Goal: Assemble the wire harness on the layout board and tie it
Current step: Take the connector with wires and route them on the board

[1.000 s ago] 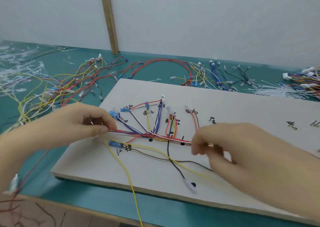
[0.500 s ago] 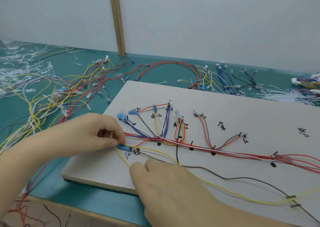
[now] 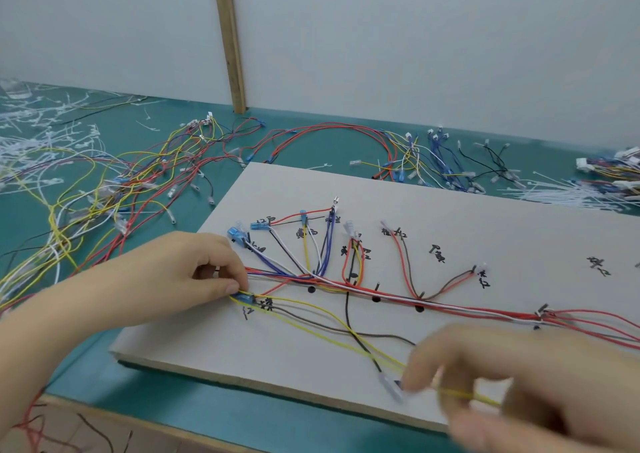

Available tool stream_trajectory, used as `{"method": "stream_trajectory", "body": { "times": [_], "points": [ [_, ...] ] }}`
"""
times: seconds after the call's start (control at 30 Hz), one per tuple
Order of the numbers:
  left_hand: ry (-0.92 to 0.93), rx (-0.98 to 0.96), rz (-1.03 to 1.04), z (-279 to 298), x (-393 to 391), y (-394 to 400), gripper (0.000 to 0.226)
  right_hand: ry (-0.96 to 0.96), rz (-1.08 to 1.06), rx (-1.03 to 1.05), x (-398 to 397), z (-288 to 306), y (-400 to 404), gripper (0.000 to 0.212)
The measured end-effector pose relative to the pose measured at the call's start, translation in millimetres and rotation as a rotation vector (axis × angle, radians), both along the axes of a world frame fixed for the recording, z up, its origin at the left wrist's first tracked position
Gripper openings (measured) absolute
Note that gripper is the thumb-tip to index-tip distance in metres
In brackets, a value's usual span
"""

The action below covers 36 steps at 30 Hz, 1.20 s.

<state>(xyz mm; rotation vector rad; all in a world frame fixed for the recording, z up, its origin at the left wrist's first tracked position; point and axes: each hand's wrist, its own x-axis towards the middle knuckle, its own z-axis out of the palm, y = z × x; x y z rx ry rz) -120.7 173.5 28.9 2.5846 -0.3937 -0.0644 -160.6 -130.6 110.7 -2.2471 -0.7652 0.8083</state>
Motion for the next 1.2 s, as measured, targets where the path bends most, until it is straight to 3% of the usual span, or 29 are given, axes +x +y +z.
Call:
{"method": "stream_trajectory", "body": {
  "times": [0.07, 0.13, 0.17, 0.2, 0.3, 0.4, 0.43, 0.47, 0.5, 0.6, 0.67, 0.7, 0.77, 0.97, 1.2],
  "points": [
    [-0.051, -0.027, 0.0, -0.8, -0.6, -0.2, 0.015, -0.145, -0.025, 0.031, 15.9, -11.4, -21.9, 0.025],
    [-0.094, -0.06, -0.032, -1.7, -2.3, 1.1, 0.019, -0.079, -0.161, 0.094, 25.6, -19.5, -39.5, 0.07],
    [-0.107, -0.065, -0.056, -2.5, -3.0, 1.8, 0.023, -0.072, -0.151, 0.153, 35.5, -26.1, -49.0, 0.075],
    [-0.118, -0.069, -0.069, -3.2, -3.6, 2.4, 0.023, -0.103, -0.164, 0.152, 48.5, -25.8, -55.2, 0.066],
    [-0.131, -0.081, -0.042, -4.6, -3.3, 4.8, 0.023, -0.321, 0.004, 0.234, 47.4, -18.3, -82.4, 0.009],
    [-0.162, -0.046, 0.009, -5.3, -1.6, 4.1, 0.012, -0.189, 0.006, 0.236, 59.4, -19.4, -116.8, 0.023],
    [-0.174, -0.038, 0.022, -5.3, -1.4, 2.9, 0.006, -0.24, 0.002, 0.233, 69.2, -23.1, -125.2, 0.018],
    [-0.186, -0.029, 0.032, -5.0, -1.6, 1.9, 0.003, -0.167, 0.047, 0.201, 75.9, -27.6, -131.0, 0.013],
    [-0.189, -0.021, 0.038, -4.7, -2.1, 0.7, 0.002, -0.133, 0.146, 0.27, 75.4, -29.1, -133.8, 0.016],
    [-0.165, 0.003, 0.048, -1.5, -2.3, -3.4, 0.006, 0.273, 0.13, 0.593, 77.0, -30.4, -138.7, 0.035],
    [-0.168, 0.012, 0.035, 2.6, 0.1, -6.9, 0.021, 0.4, 0.158, 0.53, 104.4, -35.4, -142.6, 0.026],
    [-0.172, 0.022, 0.02, 5.5, 2.4, -10.8, 0.028, 0.266, 0.103, 0.453, 109.1, -37.3, -142.7, 0.019],
    [-0.171, 0.039, -0.045, 14.2, 8.1, -26.2, 0.033, 0.178, 0.014, 0.397, 113.7, -41.5, -143.4, 0.015],
    [-0.138, 0.093, -0.314, 28.2, 34.7, -104.0, 0.004, 0.226, -0.178, 0.322, 115.4, -53.2, -140.9, 0.034],
    [-0.023, 0.048, -0.31, 12.1, 50.6, -154.1, 0.008, 0.243, -0.168, 0.212, 107.5, -53.9, -123.0, 0.043]
  ]
}}
